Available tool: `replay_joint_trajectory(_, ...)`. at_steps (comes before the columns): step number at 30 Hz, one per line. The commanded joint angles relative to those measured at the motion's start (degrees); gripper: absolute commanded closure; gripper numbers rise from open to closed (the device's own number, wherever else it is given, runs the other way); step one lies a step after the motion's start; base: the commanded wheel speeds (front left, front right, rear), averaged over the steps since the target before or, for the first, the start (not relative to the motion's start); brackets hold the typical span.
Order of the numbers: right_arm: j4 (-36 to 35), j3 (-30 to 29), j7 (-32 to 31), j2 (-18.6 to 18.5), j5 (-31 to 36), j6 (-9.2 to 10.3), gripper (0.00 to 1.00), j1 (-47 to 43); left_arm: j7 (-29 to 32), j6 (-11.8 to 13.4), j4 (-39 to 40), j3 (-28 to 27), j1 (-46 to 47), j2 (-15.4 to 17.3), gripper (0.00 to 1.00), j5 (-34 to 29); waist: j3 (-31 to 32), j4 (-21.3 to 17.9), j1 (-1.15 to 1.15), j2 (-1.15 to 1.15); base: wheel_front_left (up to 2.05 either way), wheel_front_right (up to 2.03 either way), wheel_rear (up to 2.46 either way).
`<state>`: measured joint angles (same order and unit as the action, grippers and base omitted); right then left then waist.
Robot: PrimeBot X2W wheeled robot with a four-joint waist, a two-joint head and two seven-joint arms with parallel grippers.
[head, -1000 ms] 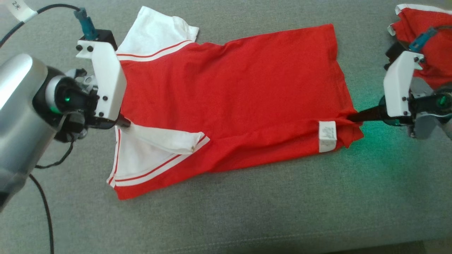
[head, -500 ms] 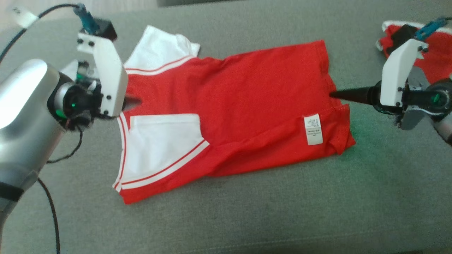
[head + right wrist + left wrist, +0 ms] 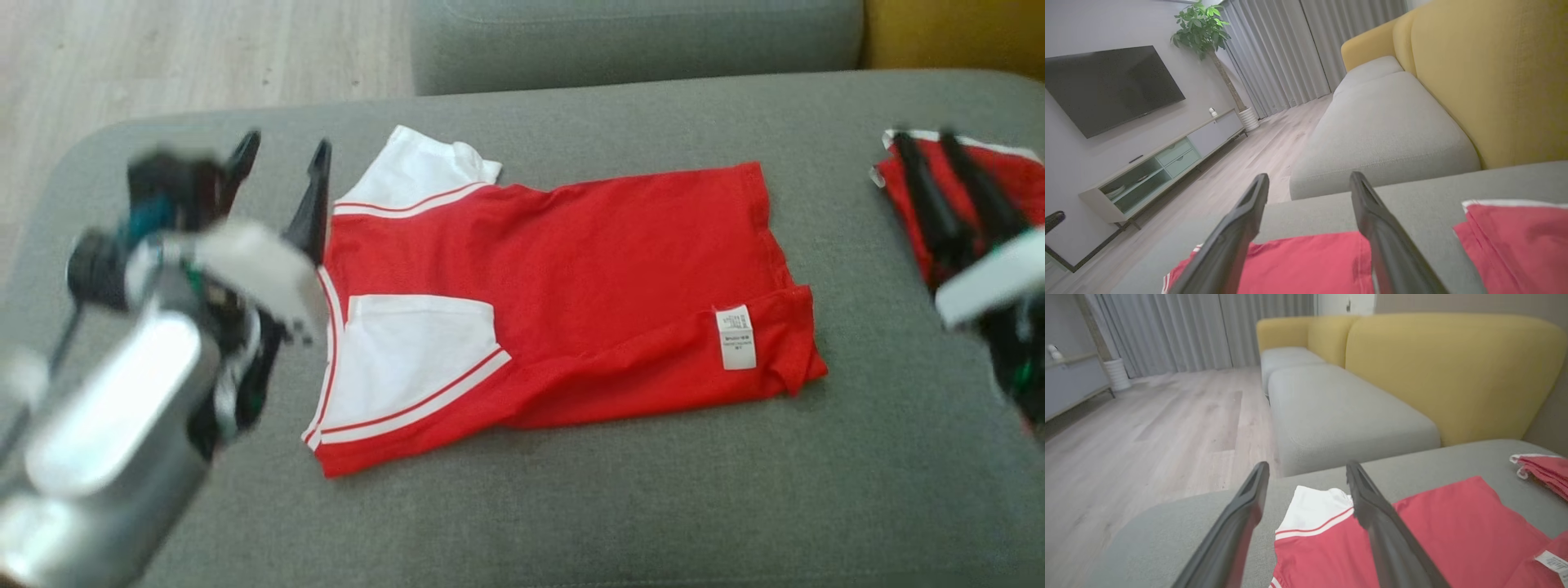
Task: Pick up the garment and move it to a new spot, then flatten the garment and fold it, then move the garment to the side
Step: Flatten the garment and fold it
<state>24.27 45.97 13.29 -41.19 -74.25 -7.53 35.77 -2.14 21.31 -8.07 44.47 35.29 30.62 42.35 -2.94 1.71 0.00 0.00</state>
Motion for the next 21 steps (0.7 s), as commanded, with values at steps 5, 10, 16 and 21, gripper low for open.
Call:
replay_joint_trajectory(5,-2.9,-15.8,1.7,2.9,14.8,0.04,0.0,-11.3,-10.8,8.7,7.7,-7.2,-9.3,1.1,0.0,-1.5,-0.6,0.5,0.0,0.0,0.0,0.0,0.0)
replay_joint_trajectory(10,-4.3,-26.2,1.7,10.3,27.6,0.04,0.0,-22.0,-12.5,11.8,9.0,-8.7,-17.9,-0.5,0.0,-2.3,-1.4,0.4,0.0,0.0,0.0,0.0,0.0)
replay_joint_trajectory(16,-4.4,-30.5,0.5,17.9,38.8,0.04,0.0,-28.4,-12.8,12.7,8.8,-9.7,-24.3,-3.4,0.0,-3.7,-2.5,0.4,0.0,0.0,0.0,0.0,0.0)
replay_joint_trajectory(21,-2.7,-31.4,-4.5,21.1,43.3,0.04,0.0,-27.8,-11.2,9.6,4.6,-7.4,-24.6,-4.8,0.0,-2.4,-2.9,0.6,0.0,0.0,0.0,0.0,0.0)
